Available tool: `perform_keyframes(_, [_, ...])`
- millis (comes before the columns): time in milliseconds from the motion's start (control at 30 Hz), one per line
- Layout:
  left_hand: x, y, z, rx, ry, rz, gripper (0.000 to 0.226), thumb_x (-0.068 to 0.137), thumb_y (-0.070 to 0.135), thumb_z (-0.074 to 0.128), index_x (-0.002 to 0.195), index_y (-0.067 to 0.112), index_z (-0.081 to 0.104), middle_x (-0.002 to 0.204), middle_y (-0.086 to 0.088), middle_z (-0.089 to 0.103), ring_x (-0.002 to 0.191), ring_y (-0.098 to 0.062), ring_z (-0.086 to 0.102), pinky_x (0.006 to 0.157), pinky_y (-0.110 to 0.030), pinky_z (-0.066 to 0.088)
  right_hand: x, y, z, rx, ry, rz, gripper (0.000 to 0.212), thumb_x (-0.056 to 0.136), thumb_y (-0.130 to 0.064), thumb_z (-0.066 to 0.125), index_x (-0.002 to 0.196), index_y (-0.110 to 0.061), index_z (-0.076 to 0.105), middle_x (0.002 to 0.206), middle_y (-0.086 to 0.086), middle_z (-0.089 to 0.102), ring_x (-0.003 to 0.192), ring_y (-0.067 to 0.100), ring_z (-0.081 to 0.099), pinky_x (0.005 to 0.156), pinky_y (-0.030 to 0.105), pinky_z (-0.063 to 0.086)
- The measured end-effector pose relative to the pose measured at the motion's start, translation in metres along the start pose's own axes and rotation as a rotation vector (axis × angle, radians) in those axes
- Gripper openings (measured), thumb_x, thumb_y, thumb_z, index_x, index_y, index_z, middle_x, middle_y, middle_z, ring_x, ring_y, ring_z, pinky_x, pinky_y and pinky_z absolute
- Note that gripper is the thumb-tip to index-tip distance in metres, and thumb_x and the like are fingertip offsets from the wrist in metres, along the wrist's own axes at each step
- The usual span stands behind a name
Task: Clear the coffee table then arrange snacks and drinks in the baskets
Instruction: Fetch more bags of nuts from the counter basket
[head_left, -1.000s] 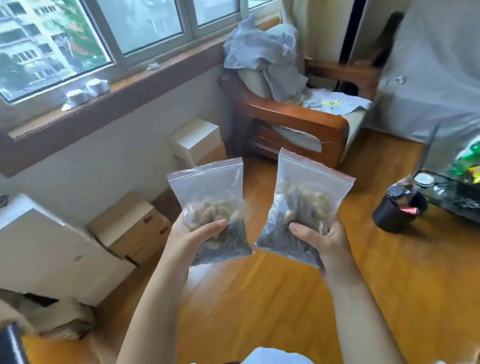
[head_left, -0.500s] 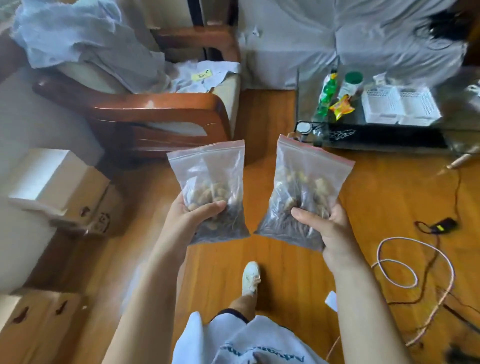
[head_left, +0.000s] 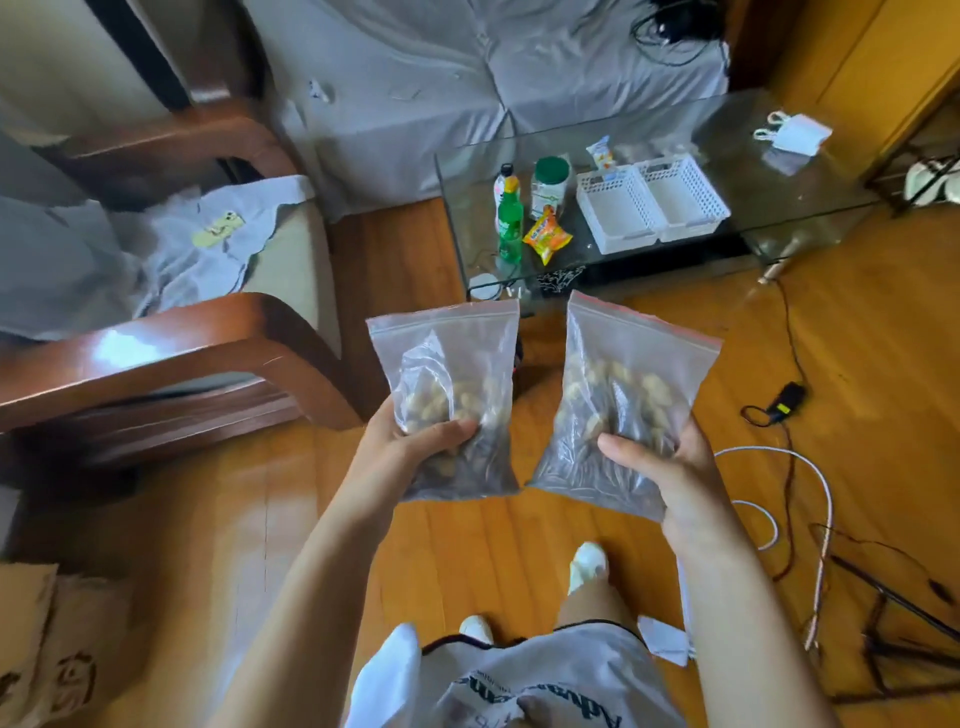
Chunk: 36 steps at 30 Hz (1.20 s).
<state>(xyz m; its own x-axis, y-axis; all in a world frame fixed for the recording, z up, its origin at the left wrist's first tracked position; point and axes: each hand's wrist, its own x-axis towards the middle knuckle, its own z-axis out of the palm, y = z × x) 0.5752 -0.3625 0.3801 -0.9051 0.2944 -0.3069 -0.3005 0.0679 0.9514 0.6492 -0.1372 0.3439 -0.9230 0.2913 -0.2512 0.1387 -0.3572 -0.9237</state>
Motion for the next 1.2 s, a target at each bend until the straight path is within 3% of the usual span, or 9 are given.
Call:
perform_keyframes(133, [0.071, 0.018, 0.048, 0.013, -0.064, -0.007, 0.031, 0.068, 0.019, 0.075, 0.097, 0.019, 0.065, 0.091, -0.004, 0.074, 0.083, -0.02, 0.072, 0.066, -0.02, 0.054, 0.057, -0.022, -0.038, 0.02, 0.06, 0.004, 0.069, 0.054, -0.007, 0.081, 0.111, -0.038, 0.059, 0.105, -0.008, 0.072, 0.098, 0.015, 0.069, 0.071, 0.021, 0.056])
perform_keyframes(300, [0.154, 0.044, 0.127, -0.011, -0.06, -0.015, 0.035, 0.067, 0.014, 0.073, 0.101, 0.014, 0.063, 0.091, -0.004, 0.074, 0.083, -0.02, 0.072, 0.067, -0.022, 0.055, 0.136, -0.069, -0.097, 0.023, 0.099, -0.024, 0.06, 0.052, -0.008, 0.075, 0.102, -0.038, 0.062, 0.097, -0.013, 0.073, 0.091, 0.009, 0.07, 0.066, 0.016, 0.054])
perform_keyframes(500, [0.235, 0.073, 0.213, 0.008, -0.078, -0.007, 0.024, 0.074, 0.002, 0.07, 0.086, 0.022, 0.064, 0.077, 0.004, 0.074, 0.072, -0.011, 0.071, 0.061, -0.018, 0.054, 0.216, -0.124, -0.166, 0.018, 0.129, 0.006, 0.078, 0.05, -0.011, 0.076, 0.124, -0.025, 0.053, 0.117, 0.003, 0.067, 0.105, 0.017, 0.065, 0.075, 0.022, 0.056])
perform_keyframes(633, [0.277, 0.085, 0.245, -0.002, -0.063, 0.001, 0.025, 0.072, 0.006, 0.07, 0.089, 0.023, 0.064, 0.079, 0.004, 0.075, 0.072, -0.009, 0.071, 0.059, -0.016, 0.053, 0.261, -0.143, -0.195, 0.004, 0.105, 0.04, 0.087, 0.047, -0.004, 0.082, 0.127, -0.021, 0.052, 0.117, 0.005, 0.067, 0.105, 0.02, 0.065, 0.081, 0.03, 0.057])
perform_keyframes(800, [0.333, 0.095, 0.271, 0.02, -0.065, -0.007, 0.03, 0.063, 0.007, 0.078, 0.086, 0.023, 0.066, 0.08, -0.001, 0.075, 0.073, -0.014, 0.071, 0.061, -0.02, 0.055, 0.325, -0.158, -0.221, -0.016, 0.061, 0.073, 0.088, 0.049, -0.003, 0.083, 0.129, -0.016, 0.05, 0.113, 0.006, 0.068, 0.098, 0.018, 0.069, 0.073, 0.023, 0.057])
perform_keyframes(900, [0.374, 0.101, 0.286, 0.054, -0.082, -0.018, 0.028, 0.068, 0.002, 0.076, 0.086, 0.022, 0.068, 0.082, -0.004, 0.075, 0.075, -0.018, 0.071, 0.061, -0.021, 0.055, 0.368, -0.168, -0.229, -0.02, 0.039, 0.066, 0.077, 0.046, -0.015, 0.081, 0.117, -0.03, 0.056, 0.114, 0.002, 0.067, 0.098, 0.014, 0.068, 0.071, 0.019, 0.055])
perform_keyframes(1000, [0.423, 0.111, 0.299, 0.035, -0.077, -0.02, 0.028, 0.065, 0.005, 0.077, 0.085, 0.023, 0.07, 0.084, -0.005, 0.075, 0.077, -0.018, 0.072, 0.063, -0.023, 0.056, 0.421, -0.182, -0.239, -0.038, 0.032, 0.05, 0.073, 0.045, -0.005, 0.085, 0.105, -0.035, 0.058, 0.11, -0.006, 0.068, 0.095, 0.008, 0.068, 0.067, 0.016, 0.053])
perform_keyframes(1100, [0.471, 0.128, 0.312, 0.014, -0.054, -0.026, 0.032, 0.062, 0.014, 0.075, 0.092, 0.02, 0.067, 0.091, -0.008, 0.075, 0.084, -0.024, 0.071, 0.075, -0.031, 0.057, 0.473, -0.203, -0.248, -0.05, 0.021, 0.037, 0.068, 0.053, -0.007, 0.079, 0.112, -0.032, 0.057, 0.11, -0.003, 0.069, 0.096, 0.011, 0.068, 0.067, 0.017, 0.054])
perform_keyframes(1200, [0.518, 0.149, 0.324, 0.007, -0.041, -0.01, 0.031, 0.06, 0.011, 0.078, 0.087, 0.02, 0.067, 0.085, -0.006, 0.075, 0.078, -0.021, 0.071, 0.07, -0.027, 0.057, 0.52, -0.223, -0.257, -0.051, 0.018, 0.032, 0.076, 0.051, -0.007, 0.084, 0.117, -0.031, 0.056, 0.112, -0.002, 0.069, 0.098, 0.013, 0.068, 0.069, 0.018, 0.054])
